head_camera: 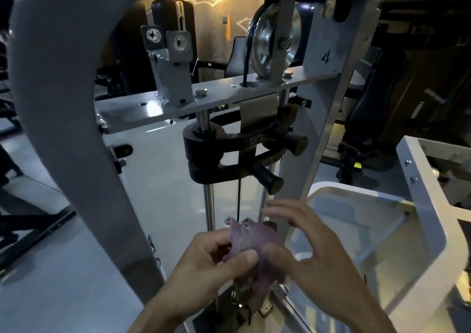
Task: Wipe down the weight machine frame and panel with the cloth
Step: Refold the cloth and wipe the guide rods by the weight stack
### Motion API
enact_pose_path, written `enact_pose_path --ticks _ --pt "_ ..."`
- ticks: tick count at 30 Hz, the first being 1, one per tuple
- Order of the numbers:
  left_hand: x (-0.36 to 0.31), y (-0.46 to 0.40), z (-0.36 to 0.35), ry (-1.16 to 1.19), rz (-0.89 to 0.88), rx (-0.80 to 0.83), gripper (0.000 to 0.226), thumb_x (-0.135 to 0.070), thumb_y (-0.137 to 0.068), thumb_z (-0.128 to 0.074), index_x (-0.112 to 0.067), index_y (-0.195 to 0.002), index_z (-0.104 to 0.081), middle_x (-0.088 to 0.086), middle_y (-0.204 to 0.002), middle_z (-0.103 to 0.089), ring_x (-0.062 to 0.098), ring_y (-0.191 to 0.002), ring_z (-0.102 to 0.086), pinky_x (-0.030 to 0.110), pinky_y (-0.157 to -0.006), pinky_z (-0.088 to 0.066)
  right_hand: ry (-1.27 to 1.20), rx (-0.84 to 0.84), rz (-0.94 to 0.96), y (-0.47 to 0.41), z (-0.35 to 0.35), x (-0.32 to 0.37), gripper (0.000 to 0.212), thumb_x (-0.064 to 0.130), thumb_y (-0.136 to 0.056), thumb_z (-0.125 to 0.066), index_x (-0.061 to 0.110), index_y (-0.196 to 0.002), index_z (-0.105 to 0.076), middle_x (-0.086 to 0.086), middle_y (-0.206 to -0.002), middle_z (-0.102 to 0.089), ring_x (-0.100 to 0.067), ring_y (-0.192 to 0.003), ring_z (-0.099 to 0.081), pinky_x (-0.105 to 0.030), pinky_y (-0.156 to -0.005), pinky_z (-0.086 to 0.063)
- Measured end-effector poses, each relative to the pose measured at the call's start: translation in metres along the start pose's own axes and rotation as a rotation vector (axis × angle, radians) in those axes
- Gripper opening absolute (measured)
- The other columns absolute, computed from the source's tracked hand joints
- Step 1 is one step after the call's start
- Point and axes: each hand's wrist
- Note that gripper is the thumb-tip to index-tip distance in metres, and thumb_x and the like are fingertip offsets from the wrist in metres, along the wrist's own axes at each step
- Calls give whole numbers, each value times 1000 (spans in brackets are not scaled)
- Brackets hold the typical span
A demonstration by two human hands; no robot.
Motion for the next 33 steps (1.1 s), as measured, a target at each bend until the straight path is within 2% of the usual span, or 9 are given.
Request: enact_pose_path --ticks 3,8,12,14,17,24,27,31,33 --pt "-6 3 1 -11 -65 -26 25 0 -97 -57 -10 -104 -78 10 -99 -75 20 -91 -71 27 -80 -55 -176 166 -54 7 -10 6 49 47 -75 -88 52 -118 -63 22 -119 -68 -4 -106 -67 -21 -78 -57" --pt "0 4 6 -121 0 -243 17 -32 -99 -64 -34 -110 -77 -1 -97 -71 17 -91 -67 27 -80 -54 -94 -303 58 -6 -7 20 27 22 -79 -85 36 -96 -68 17 -87 -71 -1 -80 -68 -5 -66 -47" --pt "3 3 18 -101 58 -343 23 -41 -86 -63 -41 -106 -74 -2 -90 -71 19 -88 -69 30 -81 -55 427 -516 348 -45 18 42 22 33 -88 -75 17 -102 -69 5 -92 -63 -7 -78 -55 -10 -70 -40" --pt "3 2 21 -82 48 -331 21 -36 -88 -63 -40 -105 -74 1 -88 -70 20 -86 -69 30 -80 -55 652 -492 330 -68 13 39 28 41 -94 -66 14 -101 -69 0 -93 -59 -13 -80 -52 -17 -68 -37" --pt "10 2 28 -40 60 -311 22 -21 -95 -62 -39 -103 -74 5 -86 -69 23 -84 -68 32 -79 -55 934 -470 237 -89 -8 27 24 32 -87 -78 11 -93 -69 -6 -93 -59 -25 -85 -49 -29 -69 -35" --pt "19 4 35 -7 105 -253 23 -5 -99 -60 -22 -102 -74 11 -80 -66 28 -78 -63 28 -74 -55 1082 -319 310 -70 -43 21 23 32 -69 -81 16 -83 -72 1 -90 -65 -26 -92 -49 -38 -78 -32" --pt "19 7 35 -30 122 -218 16 -9 -99 -61 -20 -104 -72 9 -81 -67 29 -80 -64 30 -75 -55 980 -270 272 -61 -50 24 19 38 -77 -71 20 -81 -74 7 -81 -65 -21 -88 -53 -37 -84 -34" --pt "21 12 38 -16 158 -198 14 -10 -100 -61 -19 -102 -71 9 -80 -67 22 -77 -65 35 -77 -54 434 -240 61 -61 -55 52 24 46 -89 -60 33 -109 -64 17 -83 -66 -2 -76 -58 -14 -62 -40" --pt "21 16 38 37 172 -199 6 -9 -99 -63 -9 -95 -67 11 -76 -65 24 -72 -60 38 -72 -50 348 -257 51 -65 -69 54 27 48 -88 -70 36 -105 -52 19 -74 -60 1 -67 -59 -13 -55 -40"
Point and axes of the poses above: each hand's wrist, its own y-axis away from the middle knuckle, its own z-axis out of the back of the hand, x = y × z
